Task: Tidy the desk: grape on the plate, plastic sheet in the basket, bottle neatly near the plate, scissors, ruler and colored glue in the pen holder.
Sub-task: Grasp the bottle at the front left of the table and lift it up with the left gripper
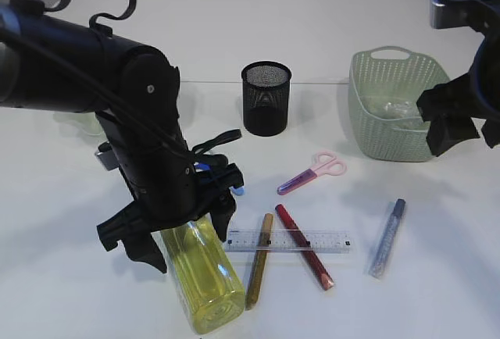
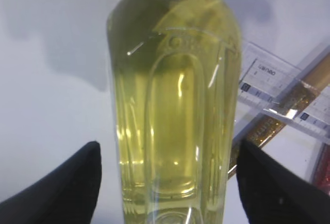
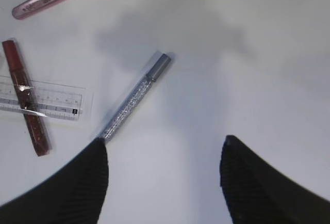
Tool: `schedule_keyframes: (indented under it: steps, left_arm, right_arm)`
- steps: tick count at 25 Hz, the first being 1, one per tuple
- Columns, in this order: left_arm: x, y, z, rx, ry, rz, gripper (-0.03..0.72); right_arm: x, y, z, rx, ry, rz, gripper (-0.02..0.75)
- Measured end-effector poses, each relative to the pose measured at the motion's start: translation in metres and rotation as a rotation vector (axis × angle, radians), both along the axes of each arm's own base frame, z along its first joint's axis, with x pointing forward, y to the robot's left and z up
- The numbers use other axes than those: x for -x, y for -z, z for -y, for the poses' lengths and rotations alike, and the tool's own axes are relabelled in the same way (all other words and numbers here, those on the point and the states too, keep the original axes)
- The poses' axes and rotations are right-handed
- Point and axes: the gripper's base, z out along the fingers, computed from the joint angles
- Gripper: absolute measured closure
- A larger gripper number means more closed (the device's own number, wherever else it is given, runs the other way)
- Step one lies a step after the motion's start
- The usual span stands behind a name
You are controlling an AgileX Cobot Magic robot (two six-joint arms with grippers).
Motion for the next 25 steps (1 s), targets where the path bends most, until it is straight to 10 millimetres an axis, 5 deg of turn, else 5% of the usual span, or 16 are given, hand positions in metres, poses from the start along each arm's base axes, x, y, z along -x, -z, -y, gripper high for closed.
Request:
schedule_keyframes:
  steps: [17, 25]
  left_arm:
    - [-0.004, 0.024, 0.003, -0.027, 0.0, -0.026, 0.1]
    - [-0.005, 0.026, 0.004, -0.024, -0.001, -0.022, 0.209]
  right_arm:
    - [-0.001, 0.0, 0.0, -0.003, -0.001, 0.01, 0.209]
    - [-0.001, 0.0, 0.0, -0.003, -0.001, 0.01, 0.21]
